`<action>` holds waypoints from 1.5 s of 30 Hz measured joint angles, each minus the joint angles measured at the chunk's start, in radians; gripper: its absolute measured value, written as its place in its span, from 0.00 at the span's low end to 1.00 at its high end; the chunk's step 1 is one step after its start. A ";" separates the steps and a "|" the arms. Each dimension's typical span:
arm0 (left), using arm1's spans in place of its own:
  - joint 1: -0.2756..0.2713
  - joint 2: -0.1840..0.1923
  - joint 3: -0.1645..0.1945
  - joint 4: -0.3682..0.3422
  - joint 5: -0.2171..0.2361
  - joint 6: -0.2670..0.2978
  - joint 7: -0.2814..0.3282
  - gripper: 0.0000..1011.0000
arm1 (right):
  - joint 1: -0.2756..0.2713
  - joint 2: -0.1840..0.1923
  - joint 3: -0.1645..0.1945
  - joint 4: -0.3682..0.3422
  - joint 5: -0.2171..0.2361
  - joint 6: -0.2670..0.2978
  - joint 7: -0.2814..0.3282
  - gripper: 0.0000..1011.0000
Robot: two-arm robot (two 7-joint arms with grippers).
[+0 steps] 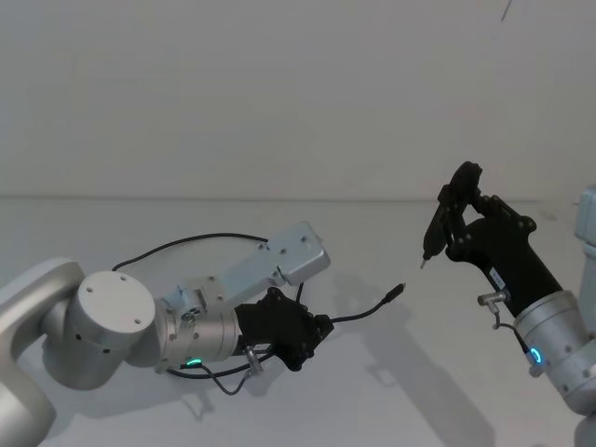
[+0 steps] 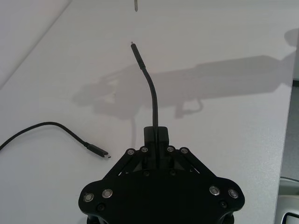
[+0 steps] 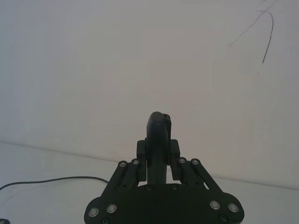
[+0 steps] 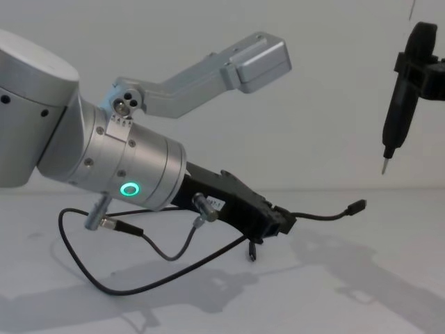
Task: Pick up the data cable with the one hand.
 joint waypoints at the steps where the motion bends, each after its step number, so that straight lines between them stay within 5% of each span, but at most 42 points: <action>1: 0.000 0.000 0.000 0.000 0.000 0.000 0.000 0.04 | 0.006 -0.002 0.000 0.009 0.001 -0.001 0.005 0.28; 22: 0.001 0.002 -0.004 -0.006 0.003 -0.004 0.004 0.04 | 0.061 -0.039 0.007 0.118 0.005 -0.032 0.045 0.28; 45: 0.001 0.002 -0.004 -0.006 0.003 -0.005 0.004 0.04 | 0.060 -0.061 0.021 0.149 -0.003 -0.031 0.060 0.28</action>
